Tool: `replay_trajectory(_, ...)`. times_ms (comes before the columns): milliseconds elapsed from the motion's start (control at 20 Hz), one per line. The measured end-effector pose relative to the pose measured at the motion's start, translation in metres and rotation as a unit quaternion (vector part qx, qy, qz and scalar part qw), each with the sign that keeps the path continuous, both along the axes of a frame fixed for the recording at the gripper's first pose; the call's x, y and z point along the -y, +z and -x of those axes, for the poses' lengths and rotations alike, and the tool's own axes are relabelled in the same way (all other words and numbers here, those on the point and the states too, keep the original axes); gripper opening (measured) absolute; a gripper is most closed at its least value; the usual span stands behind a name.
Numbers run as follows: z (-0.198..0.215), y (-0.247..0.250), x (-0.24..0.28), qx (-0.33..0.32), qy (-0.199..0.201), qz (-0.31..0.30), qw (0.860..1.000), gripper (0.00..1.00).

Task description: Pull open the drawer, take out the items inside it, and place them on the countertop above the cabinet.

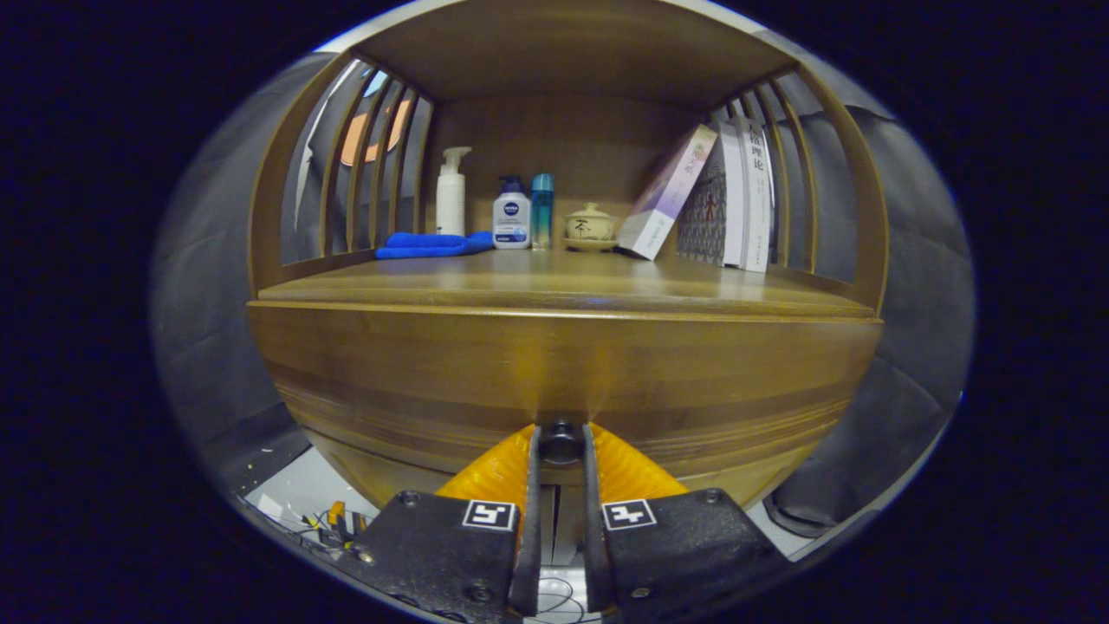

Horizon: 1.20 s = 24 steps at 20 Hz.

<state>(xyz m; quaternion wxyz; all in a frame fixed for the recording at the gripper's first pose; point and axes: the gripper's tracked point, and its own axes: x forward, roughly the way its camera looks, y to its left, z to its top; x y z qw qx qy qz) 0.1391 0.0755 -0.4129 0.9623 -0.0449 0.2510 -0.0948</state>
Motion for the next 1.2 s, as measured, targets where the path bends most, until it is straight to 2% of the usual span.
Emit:
replay_trajectory(200, 0.003, 0.000, 0.000, 0.003, -0.004, -0.003, 1.000, 0.19)
replay_trajectory(1200, 0.089, 0.010, -0.012, -0.010, 0.026, 0.007, 1.000, 0.19)
